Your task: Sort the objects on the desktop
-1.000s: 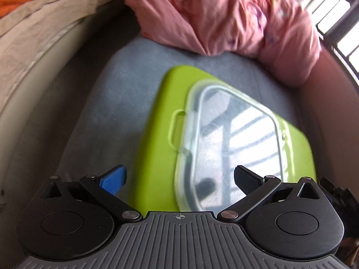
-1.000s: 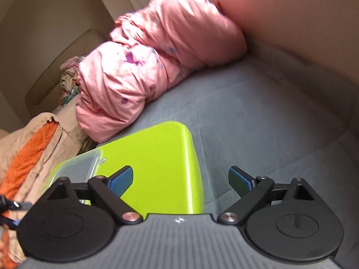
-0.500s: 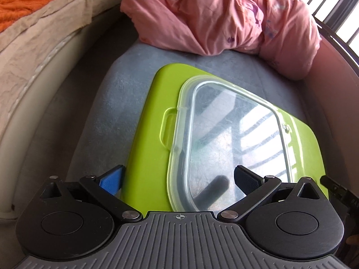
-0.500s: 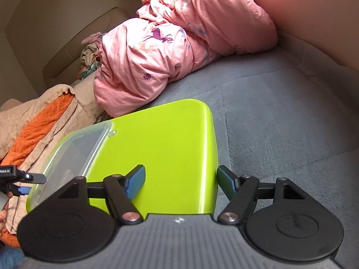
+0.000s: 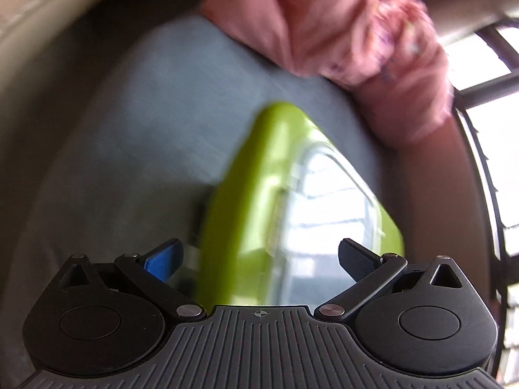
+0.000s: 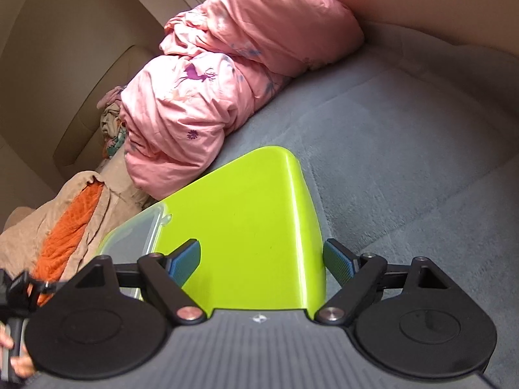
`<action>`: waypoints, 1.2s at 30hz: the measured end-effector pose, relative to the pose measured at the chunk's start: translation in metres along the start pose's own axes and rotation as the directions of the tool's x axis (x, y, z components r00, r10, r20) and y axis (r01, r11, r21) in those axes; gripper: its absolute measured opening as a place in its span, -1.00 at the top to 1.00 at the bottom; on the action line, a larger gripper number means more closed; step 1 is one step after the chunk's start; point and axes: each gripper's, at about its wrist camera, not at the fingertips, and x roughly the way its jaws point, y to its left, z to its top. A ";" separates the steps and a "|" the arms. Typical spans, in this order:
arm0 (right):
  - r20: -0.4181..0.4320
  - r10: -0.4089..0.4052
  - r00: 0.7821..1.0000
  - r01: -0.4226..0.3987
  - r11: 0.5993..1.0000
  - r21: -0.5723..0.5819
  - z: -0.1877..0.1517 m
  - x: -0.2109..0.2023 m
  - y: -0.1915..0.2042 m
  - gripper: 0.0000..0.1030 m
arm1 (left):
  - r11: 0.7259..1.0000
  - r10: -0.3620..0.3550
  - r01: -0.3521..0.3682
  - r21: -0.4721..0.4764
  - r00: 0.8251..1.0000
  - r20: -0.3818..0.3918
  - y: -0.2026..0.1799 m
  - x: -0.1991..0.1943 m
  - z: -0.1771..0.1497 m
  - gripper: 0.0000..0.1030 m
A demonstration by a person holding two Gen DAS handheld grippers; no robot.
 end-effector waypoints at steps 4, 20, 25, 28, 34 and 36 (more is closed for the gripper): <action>-0.017 0.011 1.000 -0.014 0.989 -0.144 -0.006 0.009 0.020 -0.39 | 0.999 -0.035 0.035 -0.015 0.999 -0.020 0.005 0.000 -0.008 -1.00; 0.063 -0.098 0.993 0.111 0.965 -0.239 -0.013 0.004 0.032 -0.61 | 0.995 0.092 -0.092 0.044 0.996 0.004 -0.021 0.011 -0.012 -1.00; 0.048 -0.071 0.996 0.077 0.985 -0.156 -0.010 0.000 0.023 -0.62 | 0.999 0.007 -0.006 -0.040 1.000 0.029 -0.005 -0.004 -0.010 -1.00; 0.060 -0.052 0.997 0.061 0.986 -0.156 -0.011 -0.001 0.025 -0.51 | 0.996 -0.053 0.056 -0.069 0.998 0.042 -0.010 -0.004 -0.004 -1.00; 0.076 -0.040 0.996 0.055 0.975 -0.216 -0.012 0.001 0.032 -0.46 | 0.995 -0.047 0.049 -0.088 0.999 0.023 -0.007 0.007 -0.001 -1.00; 0.068 -0.047 0.997 0.061 0.973 -0.221 -0.013 0.002 0.032 -0.47 | 0.995 -0.027 0.028 -0.091 1.000 0.011 -0.004 0.010 -0.003 -1.00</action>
